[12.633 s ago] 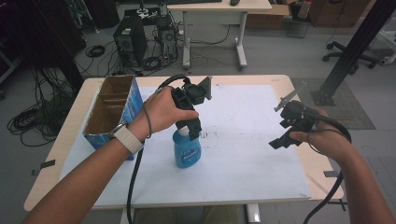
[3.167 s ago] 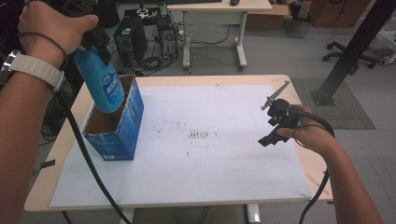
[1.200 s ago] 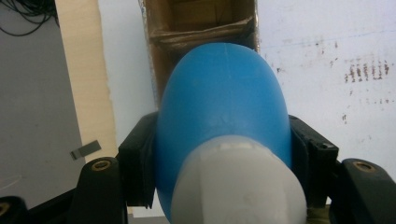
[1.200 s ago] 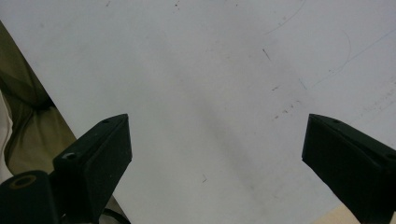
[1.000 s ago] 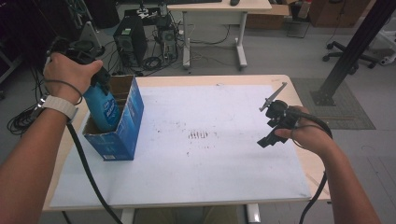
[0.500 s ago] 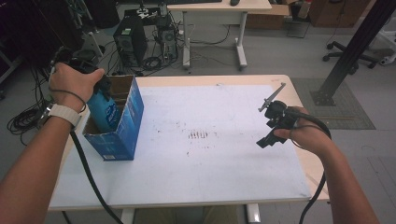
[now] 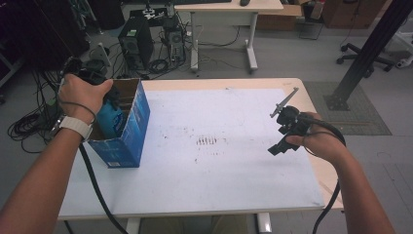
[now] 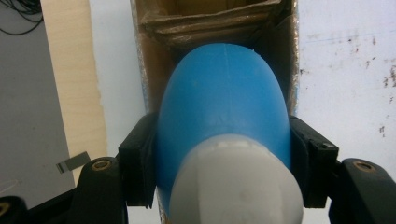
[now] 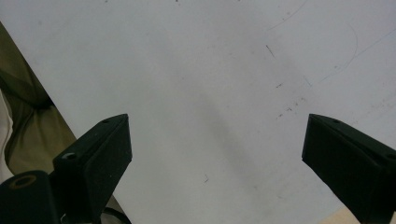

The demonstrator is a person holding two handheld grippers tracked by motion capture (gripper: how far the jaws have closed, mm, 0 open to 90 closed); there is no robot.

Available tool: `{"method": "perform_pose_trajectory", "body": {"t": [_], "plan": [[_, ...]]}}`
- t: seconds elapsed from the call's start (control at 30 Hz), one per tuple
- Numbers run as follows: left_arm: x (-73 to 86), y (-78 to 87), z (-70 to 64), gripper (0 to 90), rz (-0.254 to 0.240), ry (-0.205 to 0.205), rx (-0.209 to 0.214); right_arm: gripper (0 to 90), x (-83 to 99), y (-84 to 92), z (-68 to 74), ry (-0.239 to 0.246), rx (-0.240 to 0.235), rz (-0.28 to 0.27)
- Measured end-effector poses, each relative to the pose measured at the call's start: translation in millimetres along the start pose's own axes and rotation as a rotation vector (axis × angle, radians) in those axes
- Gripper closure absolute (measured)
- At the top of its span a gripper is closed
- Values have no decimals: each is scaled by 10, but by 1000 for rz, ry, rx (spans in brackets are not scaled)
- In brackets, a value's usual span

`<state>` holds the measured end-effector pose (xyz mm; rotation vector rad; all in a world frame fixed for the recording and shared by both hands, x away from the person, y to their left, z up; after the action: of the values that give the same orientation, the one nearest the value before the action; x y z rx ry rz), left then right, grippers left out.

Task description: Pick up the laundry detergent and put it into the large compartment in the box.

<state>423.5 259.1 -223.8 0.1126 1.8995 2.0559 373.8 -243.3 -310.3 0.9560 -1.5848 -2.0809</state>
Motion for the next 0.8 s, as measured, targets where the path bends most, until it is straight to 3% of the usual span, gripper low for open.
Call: {"method": "perform_pose_trajectory", "body": {"t": [0.8], "plan": [[39, -399, -60, 374, 10, -13, -4, 85, 40, -14, -21, -10, -2, 0]]}}
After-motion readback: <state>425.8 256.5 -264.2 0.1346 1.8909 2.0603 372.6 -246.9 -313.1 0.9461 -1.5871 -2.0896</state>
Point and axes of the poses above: each handheld gripper's, and its own axes: y roughly backward along the jaws, x roughly out of its underside, z roughly to its left, the point moved 1 cm from there along -y, roughly forward along the jaws, and after that the axes turned 13 degrees about -y, right-handed, at the moved point
